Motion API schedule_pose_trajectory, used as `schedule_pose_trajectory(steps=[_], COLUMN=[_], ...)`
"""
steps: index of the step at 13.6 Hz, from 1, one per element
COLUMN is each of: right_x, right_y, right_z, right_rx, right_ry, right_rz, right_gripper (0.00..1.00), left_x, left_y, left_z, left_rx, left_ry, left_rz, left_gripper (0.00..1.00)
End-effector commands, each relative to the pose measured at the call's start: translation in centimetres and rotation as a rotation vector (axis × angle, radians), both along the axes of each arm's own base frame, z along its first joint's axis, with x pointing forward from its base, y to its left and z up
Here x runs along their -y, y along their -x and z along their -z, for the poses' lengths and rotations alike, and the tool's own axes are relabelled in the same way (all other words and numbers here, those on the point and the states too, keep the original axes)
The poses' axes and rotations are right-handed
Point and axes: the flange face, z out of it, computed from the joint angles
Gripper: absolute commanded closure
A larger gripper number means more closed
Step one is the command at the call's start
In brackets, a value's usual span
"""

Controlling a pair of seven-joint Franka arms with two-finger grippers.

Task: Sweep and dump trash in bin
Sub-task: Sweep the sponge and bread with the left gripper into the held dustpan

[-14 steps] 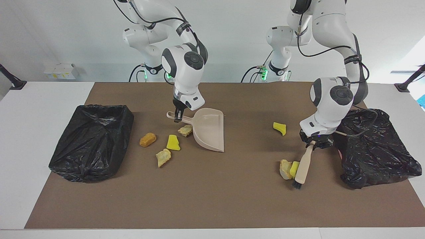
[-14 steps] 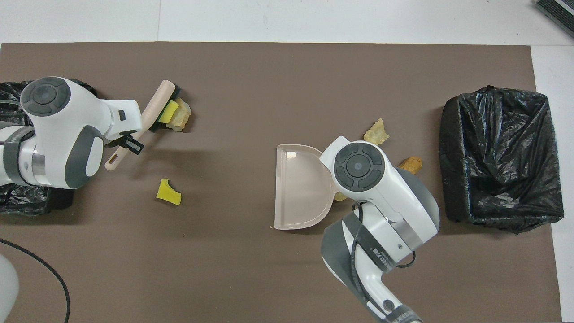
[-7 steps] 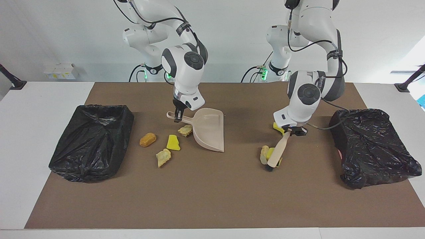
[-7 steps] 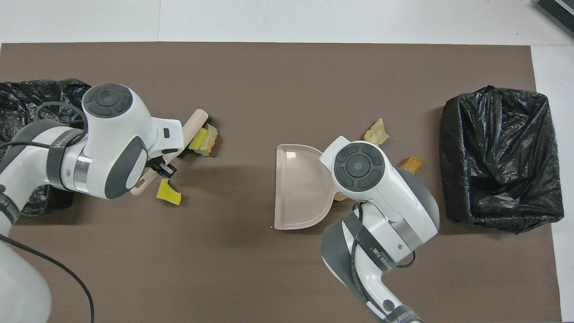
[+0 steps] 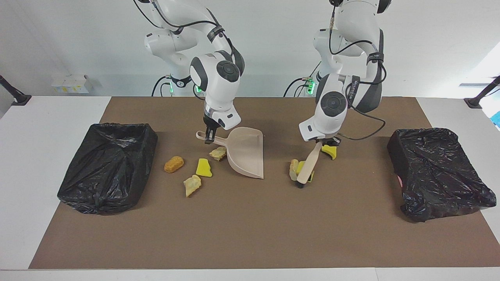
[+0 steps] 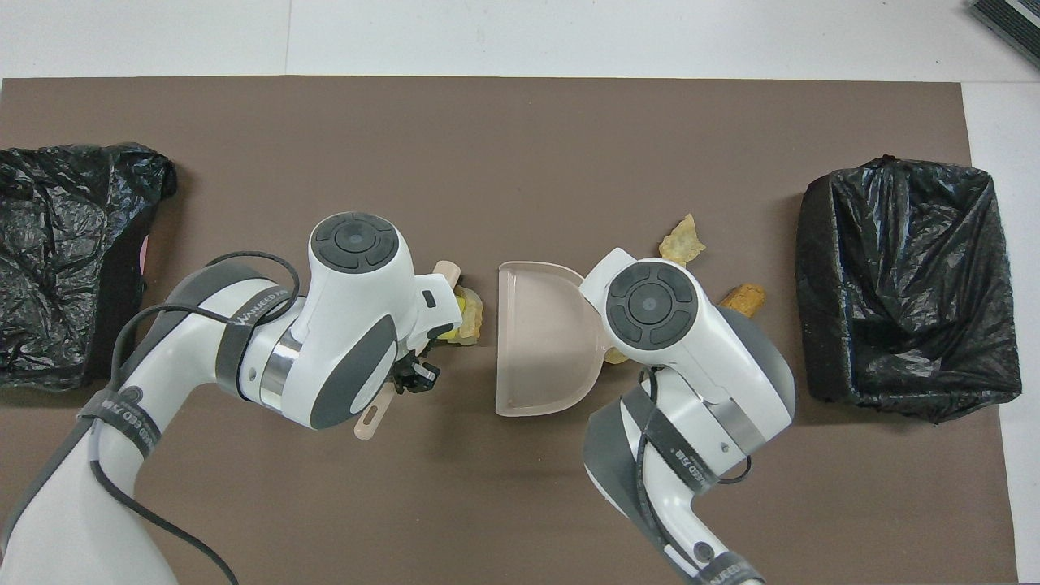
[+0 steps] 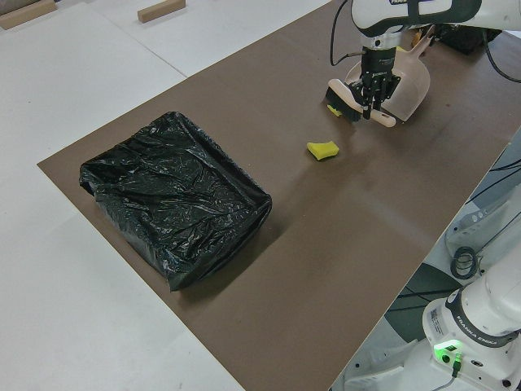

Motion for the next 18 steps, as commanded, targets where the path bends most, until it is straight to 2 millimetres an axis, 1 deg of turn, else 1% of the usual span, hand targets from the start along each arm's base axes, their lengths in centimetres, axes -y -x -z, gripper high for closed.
schedule_pose_trajectory(steps=[1, 2, 3, 4, 5, 7, 9, 11, 12, 13, 14, 15, 17, 18], right_x=[-0.1, -0.1, -0.1, 0.0, 0.0, 0.0, -0.1, -0.2, -0.2, 0.0, -0.1, -0.2, -1.0, -1.1], right_y=[0.6, 0.8, 0.8, 0.8, 0.8, 0.7, 0.6, 0.6, 0.6, 0.4, 0.2, 0.2, 0.3, 0.4], right_z=[0.7, 1.2, 1.3, 1.4, 1.3, 1.3, 1.3, 1.3, 1.3, 1.2, 1.2, 1.4, 1.4, 1.4], right_rx=[0.009, 0.008, 0.013, 0.015, 0.016, 0.02, 0.026, 0.025, 0.02, 0.022, 0.036, 0.043, 0.049, 0.049], right_ry=[-0.007, -0.009, -0.015, -0.018, -0.021, -0.024, -0.032, -0.026, -0.027, -0.03, -0.042, -0.05, -0.055, -0.055], right_rz=[-0.046, -0.049, -0.05, -0.049, -0.049, -0.048, -0.049, -0.074, -0.097, -0.101, -0.122, -0.134, -0.148, -0.151], right_gripper=[1.0, 1.0, 1.0, 1.0, 1.0, 1.0, 1.0, 1.0, 1.0, 1.0, 1.0, 1.0, 1.0, 1.0], left_x=[-0.7, -1.2, -2.1, -3.3, -5.4, -9.7, -14.2, -17.5, -19.2, -20.3, -21.9, -23.0, -24.3, -24.5], left_y=[1.1, 1.4, 1.8, 2.2, 2.3, 2.3, 2.9, 2.0, 1.7, 1.7, 2.1, 2.7, 4.5, 5.4], left_z=[-4.5, -6.4, -8.3, -9.3, -9.2, -8.1, -6.9, -6.7, -6.5, -6.2, -5.8, -5.3, -3.7, -2.9], left_rx=[0.009, 0.009, 0.019, 0.005, -0.041, -0.075, -0.107, -0.097, -0.078, -0.067, -0.053, -0.034, 0.039, 0.051], left_ry=[0.083, 0.111, 0.126, 0.119, 0.095, 0.081, 0.07, 0.046, 0.003, -0.042, -0.072, -0.09, -0.088, -0.087], left_rz=[-0.08, -0.095, -0.11, -0.122, -0.148, -0.218, -0.29, -0.34, -0.349, -0.355, -0.37, -0.379, -0.44, -0.45], left_gripper=[1.0, 1.0, 1.0, 1.0, 1.0, 1.0, 1.0, 1.0, 1.0, 1.0, 1.0, 1.0, 1.0, 1.0])
